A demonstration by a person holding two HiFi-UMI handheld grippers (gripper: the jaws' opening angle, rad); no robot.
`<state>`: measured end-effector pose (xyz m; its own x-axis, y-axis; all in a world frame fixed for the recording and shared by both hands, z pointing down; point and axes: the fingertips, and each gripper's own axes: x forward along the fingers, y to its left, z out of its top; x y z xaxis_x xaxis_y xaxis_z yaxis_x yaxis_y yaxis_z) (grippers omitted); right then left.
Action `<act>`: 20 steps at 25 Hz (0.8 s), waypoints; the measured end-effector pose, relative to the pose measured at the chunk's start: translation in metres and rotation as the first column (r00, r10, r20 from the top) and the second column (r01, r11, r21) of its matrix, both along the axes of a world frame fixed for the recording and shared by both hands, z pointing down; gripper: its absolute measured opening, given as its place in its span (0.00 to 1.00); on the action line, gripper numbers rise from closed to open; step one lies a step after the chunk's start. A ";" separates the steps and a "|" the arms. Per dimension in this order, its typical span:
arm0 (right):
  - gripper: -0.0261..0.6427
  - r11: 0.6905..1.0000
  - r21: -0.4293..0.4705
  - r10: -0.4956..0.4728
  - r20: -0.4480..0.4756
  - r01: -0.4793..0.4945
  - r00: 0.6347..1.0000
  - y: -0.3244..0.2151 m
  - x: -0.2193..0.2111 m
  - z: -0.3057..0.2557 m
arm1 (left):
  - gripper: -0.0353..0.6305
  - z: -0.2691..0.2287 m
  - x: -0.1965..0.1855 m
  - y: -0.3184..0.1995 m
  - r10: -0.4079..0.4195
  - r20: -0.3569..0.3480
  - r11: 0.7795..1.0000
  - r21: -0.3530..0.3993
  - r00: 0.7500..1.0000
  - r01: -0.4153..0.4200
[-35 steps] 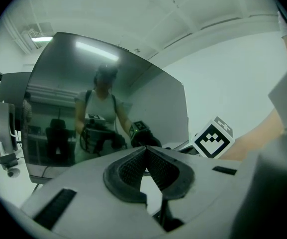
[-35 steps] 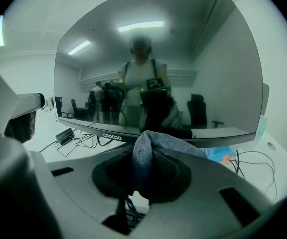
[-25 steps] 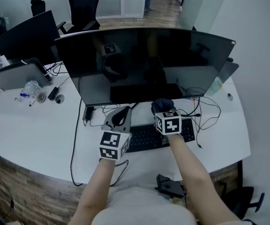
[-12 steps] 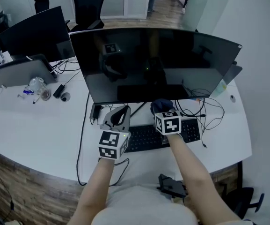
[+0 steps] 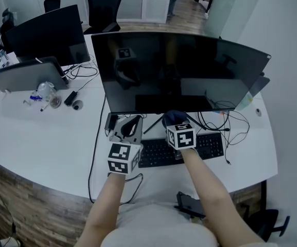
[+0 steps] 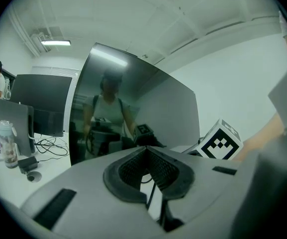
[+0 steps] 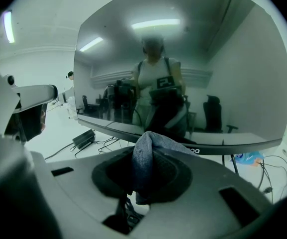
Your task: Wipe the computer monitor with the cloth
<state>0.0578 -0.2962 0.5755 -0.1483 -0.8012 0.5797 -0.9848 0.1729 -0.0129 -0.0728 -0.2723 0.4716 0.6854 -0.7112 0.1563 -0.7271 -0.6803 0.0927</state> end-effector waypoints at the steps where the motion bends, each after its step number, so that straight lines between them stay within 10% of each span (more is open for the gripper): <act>1: 0.14 1.000 0.001 -0.003 0.001 0.003 1.000 -0.001 -0.002 0.000 | 0.06 0.000 -0.001 -0.001 -0.003 -0.001 1.000 0.000 1.000 0.003; 20: 0.14 0.998 0.004 -0.069 0.023 0.068 0.997 -0.009 -0.053 0.005 | 0.06 0.009 -0.033 -0.009 -0.044 0.004 0.999 -0.014 0.999 0.044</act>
<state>0.0052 -0.3053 0.5808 -0.2160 -0.7904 0.5732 -0.9701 0.2401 -0.0346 -0.1059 -0.2812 0.4802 0.6530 -0.7383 0.1687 -0.7565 -0.6463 0.0997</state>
